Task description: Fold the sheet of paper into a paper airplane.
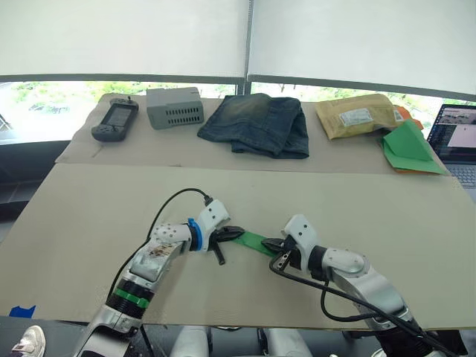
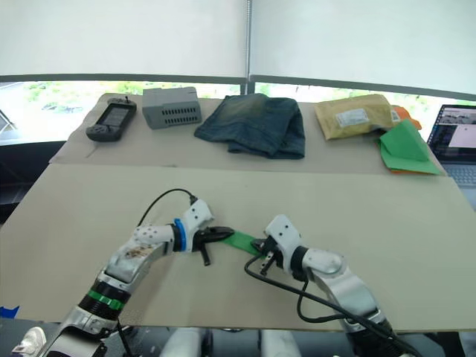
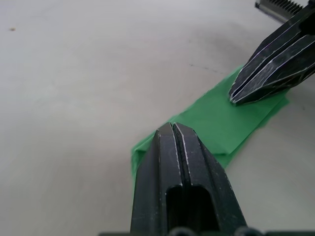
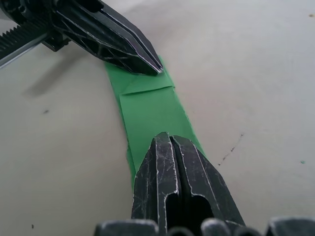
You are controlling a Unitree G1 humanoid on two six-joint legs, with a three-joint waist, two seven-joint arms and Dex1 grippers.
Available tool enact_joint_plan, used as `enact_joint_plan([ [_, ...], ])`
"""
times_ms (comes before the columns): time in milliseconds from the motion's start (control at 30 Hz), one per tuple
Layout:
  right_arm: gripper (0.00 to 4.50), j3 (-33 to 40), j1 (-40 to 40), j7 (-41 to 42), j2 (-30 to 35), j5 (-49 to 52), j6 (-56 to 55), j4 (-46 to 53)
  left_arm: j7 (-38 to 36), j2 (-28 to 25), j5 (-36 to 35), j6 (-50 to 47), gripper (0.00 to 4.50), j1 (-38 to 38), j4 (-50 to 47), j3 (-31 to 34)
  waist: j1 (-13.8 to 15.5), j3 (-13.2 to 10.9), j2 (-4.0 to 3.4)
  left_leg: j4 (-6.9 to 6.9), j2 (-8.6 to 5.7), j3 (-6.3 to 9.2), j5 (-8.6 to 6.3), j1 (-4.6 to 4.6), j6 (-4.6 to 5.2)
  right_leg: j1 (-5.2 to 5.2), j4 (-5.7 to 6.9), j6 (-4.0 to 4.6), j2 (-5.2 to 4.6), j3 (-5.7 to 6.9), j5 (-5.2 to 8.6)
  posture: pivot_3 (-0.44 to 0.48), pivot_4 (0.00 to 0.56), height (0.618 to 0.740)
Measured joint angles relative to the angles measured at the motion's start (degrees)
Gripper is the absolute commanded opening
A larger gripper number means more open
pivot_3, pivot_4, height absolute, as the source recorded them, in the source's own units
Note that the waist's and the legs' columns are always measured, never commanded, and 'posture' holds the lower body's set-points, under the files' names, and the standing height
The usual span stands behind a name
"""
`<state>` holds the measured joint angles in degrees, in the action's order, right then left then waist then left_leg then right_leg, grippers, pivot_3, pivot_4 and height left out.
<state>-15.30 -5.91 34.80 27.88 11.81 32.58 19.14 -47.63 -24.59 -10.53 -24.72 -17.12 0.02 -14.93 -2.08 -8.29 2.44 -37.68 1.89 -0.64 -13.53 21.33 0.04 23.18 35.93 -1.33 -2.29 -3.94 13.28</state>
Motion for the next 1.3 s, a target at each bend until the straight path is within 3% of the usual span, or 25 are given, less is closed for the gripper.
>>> enact_joint_plan([
  [500, 0.05, 0.0, -0.5, 1.3, 0.4, 0.0, -1.0, -0.6, 4.4, -4.4, -5.1, -5.3, 0.0, 9.4, -8.6, 11.5, -0.5, -0.1, -0.02, 0.42, 0.03, 0.33, 0.0, -0.15, -0.01, 0.11, -0.05, 0.13, -0.07, -0.01, 0.08, 0.0, 0.15, 0.74],
  [767, 0.05, 2.1, -3.2, 1.8, 1.7, 1.1, 2.1, 3.3, 3.6, -5.5, -12.3, -11.8, 0.0, 9.9, -16.4, 15.0, -0.3, -0.4, 0.01, 0.38, -0.12, 0.26, 0.08, 1.12, -0.05, 1.26, -0.01, -0.27, -0.08, -0.03, -0.18, 0.0, 0.15, 0.74],
  [1000, 0.05, 6.4, -9.7, 8.4, 9.4, 6.5, 6.7, 10.9, 0.5, -14.0, -13.2, -13.1, 0.0, 10.4, -21.3, 16.3, -0.2, -0.6, 0.05, 0.47, -0.16, 0.27, 0.03, 1.27, -0.05, 1.35, -0.14, -0.23, -0.15, 0.05, -0.12, 0.0, 0.15, 0.74],
  [1233, 0.05, 4.5, -9.7, 15.6, 17.4, 6.9, 5.2, 15.6, -1.1, -18.4, -14.5, -14.8, 0.0, 11.5, -24.7, 16.1, 0.0, -0.9, 0.06, 0.45, -0.14, 0.02, 0.03, 1.29, -0.05, 1.36, -0.15, -0.23, -0.16, 0.09, -0.09, 0.0, 0.15, 0.74],
  [1300, 0.61, 3.7, -8.4, 16.5, 17.9, 7.4, 5.2, 17.8, -1.4, -18.9, -15.1, -15.6, 0.0, 12.5, -26.4, 16.1, 0.0, -0.9, 0.06, 0.45, -0.12, 0.02, 0.03, 1.29, -0.05, 1.35, -0.13, -0.22, -0.15, 0.11, -0.07, 0.0, 0.15, 0.74],
])
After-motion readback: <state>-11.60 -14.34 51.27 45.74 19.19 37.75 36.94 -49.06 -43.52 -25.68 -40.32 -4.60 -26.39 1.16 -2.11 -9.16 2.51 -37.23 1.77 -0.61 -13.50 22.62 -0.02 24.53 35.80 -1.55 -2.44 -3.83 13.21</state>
